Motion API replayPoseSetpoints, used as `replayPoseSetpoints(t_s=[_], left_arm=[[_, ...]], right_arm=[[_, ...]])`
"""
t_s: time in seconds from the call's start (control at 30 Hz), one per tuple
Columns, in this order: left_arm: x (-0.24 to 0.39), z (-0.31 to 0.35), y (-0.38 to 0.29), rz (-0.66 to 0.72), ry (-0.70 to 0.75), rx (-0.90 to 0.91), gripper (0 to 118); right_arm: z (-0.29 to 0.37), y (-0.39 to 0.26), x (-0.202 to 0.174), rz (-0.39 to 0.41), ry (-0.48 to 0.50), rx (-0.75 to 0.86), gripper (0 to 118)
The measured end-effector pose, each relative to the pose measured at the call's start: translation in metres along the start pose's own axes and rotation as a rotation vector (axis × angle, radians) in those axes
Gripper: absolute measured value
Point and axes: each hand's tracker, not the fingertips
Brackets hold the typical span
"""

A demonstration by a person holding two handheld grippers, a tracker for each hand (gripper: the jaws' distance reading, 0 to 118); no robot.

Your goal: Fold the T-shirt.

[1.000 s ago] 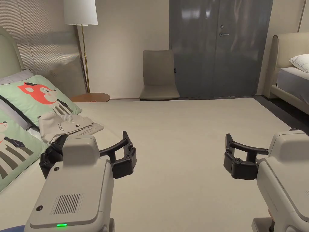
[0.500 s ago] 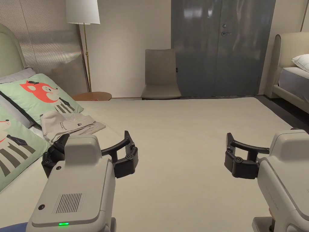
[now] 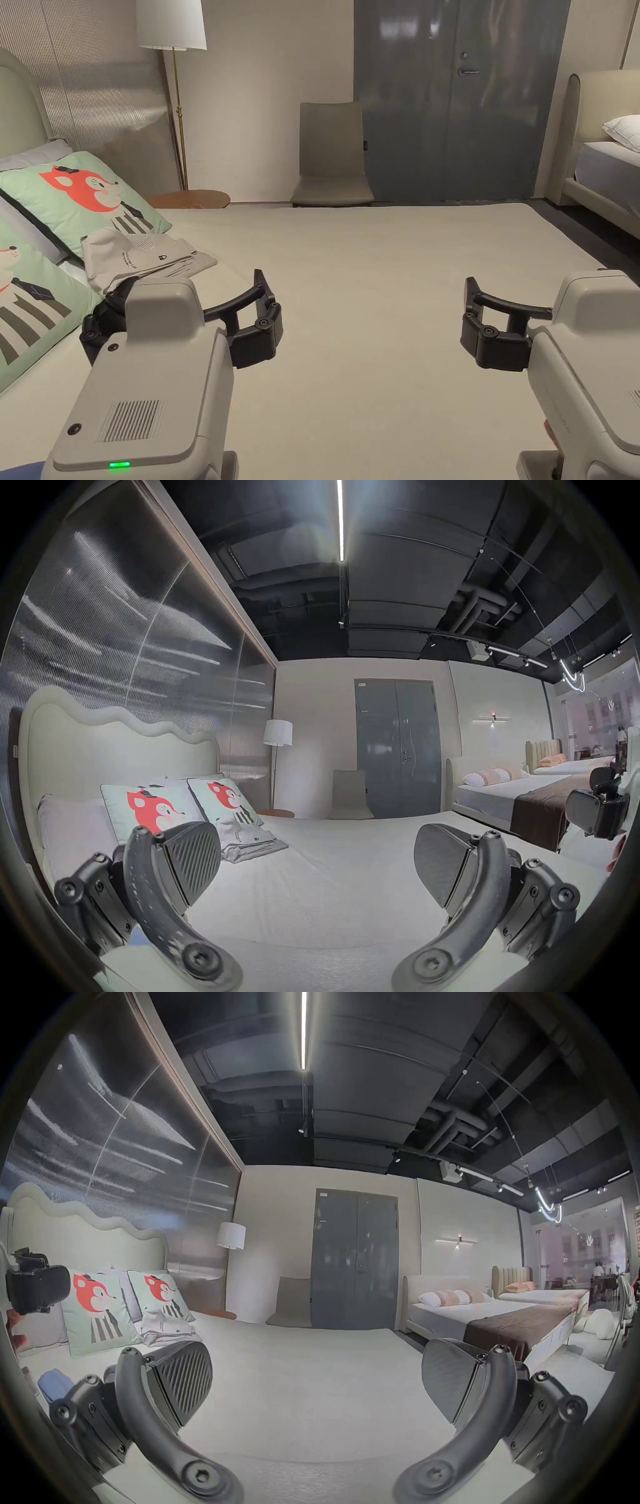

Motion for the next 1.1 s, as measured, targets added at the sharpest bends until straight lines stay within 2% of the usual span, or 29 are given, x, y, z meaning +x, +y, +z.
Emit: replayPoseSetpoints(t_s=[0.07,0.13,0.2,0.3,0.5,0.83,0.97,1.1], left_arm=[[0.000,0.000,0.001,0.002,0.001,0.002,111],[-0.001,0.001,0.002,0.003,0.003,0.007,111],[-0.001,0.001,0.004,0.003,0.001,0.010,111],[-0.002,0.002,0.005,0.003,-0.002,0.014,111],[-0.002,0.003,0.008,-0.003,-0.002,0.018,111],[-0.001,0.004,0.012,0.002,-0.007,0.016,111],[0.000,0.004,0.012,0.000,-0.011,0.014,111],[0.000,0.004,0.012,-0.002,-0.014,0.011,111]], right_arm=[[-0.001,0.001,0.000,-0.016,0.003,-0.020,118],[-0.003,0.002,0.003,-0.077,0.004,-0.040,118],[-0.003,0.002,0.003,-0.091,-0.010,-0.033,118],[-0.003,0.006,0.001,-0.054,-0.063,-0.018,118],[0.005,0.013,0.001,-0.059,-0.032,0.016,118],[0.008,0.015,-0.014,0.025,-0.113,-0.037,118],[0.007,0.015,-0.009,-0.044,-0.077,-0.060,118],[0.006,0.017,-0.005,-0.043,-0.087,-0.051,118]])
